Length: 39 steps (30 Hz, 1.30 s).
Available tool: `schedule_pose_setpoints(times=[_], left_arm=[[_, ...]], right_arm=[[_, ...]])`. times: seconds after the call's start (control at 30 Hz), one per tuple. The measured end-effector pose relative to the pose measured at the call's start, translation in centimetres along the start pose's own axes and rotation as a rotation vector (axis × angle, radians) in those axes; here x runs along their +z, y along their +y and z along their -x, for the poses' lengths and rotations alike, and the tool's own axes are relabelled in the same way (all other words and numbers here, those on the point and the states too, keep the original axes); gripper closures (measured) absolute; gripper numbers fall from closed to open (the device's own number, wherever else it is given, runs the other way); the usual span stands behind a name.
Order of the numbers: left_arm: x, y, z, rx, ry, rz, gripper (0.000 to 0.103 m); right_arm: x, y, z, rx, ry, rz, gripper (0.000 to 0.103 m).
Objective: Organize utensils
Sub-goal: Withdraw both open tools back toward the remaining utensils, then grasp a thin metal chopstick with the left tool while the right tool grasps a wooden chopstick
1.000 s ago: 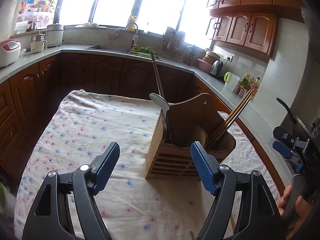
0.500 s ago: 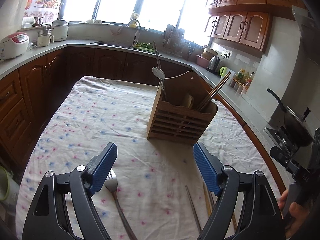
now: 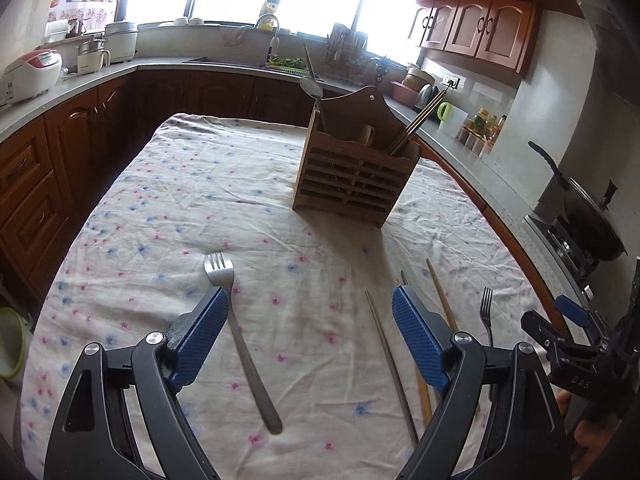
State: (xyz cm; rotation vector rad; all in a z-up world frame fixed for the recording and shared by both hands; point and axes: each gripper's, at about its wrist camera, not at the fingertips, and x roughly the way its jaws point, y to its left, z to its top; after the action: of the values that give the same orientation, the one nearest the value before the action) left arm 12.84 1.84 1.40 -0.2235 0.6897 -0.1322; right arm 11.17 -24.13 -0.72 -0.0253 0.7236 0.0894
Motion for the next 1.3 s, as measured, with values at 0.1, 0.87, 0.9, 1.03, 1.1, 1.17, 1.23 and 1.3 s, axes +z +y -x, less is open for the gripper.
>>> schedule_pose_setpoints(times=[0.1, 0.87, 0.9, 1.03, 1.1, 1.17, 1.23, 1.3], left_arm=[[-0.8, -0.3, 0.1, -0.001, 0.011, -0.001, 0.017], [-1.7, -2.3, -3.8, -0.037, 0.164, -0.010, 0.017], [-1.7, -2.4, -4.2, -0.040, 0.173, -0.011, 0.017], [-1.5, -2.9, -5.5, -0.047, 0.207, -0.020, 0.017], [-1.5, -3.4, -6.2, -0.060, 0.220, -0.035, 0.018], [-1.4, -4.0, -6.8, -0.071, 0.236, -0.053, 0.020], [-1.3, -4.5, -7.6, -0.091, 0.257, -0.068, 0.031], [-1.2, -5.0, -8.5, -0.114, 0.285, -0.078, 0.049]], right_arm=[[-0.6, 0.2, 0.4, -0.037, -0.017, 0.027, 0.000], [-0.3, -2.2, -4.0, 0.202, 0.081, -0.113, 0.000], [-0.3, -2.5, -4.3, 0.227, 0.079, -0.132, 0.000], [0.2, -2.8, -5.6, 0.252, 0.106, -0.155, 0.002], [0.5, -2.5, -6.2, 0.239, 0.119, -0.140, 0.002], [0.8, -2.5, -6.7, 0.233, 0.116, -0.133, 0.012], [1.1, -2.4, -7.6, 0.221, 0.139, -0.128, 0.028], [1.3, -2.5, -8.7, 0.234, 0.168, -0.134, 0.044]])
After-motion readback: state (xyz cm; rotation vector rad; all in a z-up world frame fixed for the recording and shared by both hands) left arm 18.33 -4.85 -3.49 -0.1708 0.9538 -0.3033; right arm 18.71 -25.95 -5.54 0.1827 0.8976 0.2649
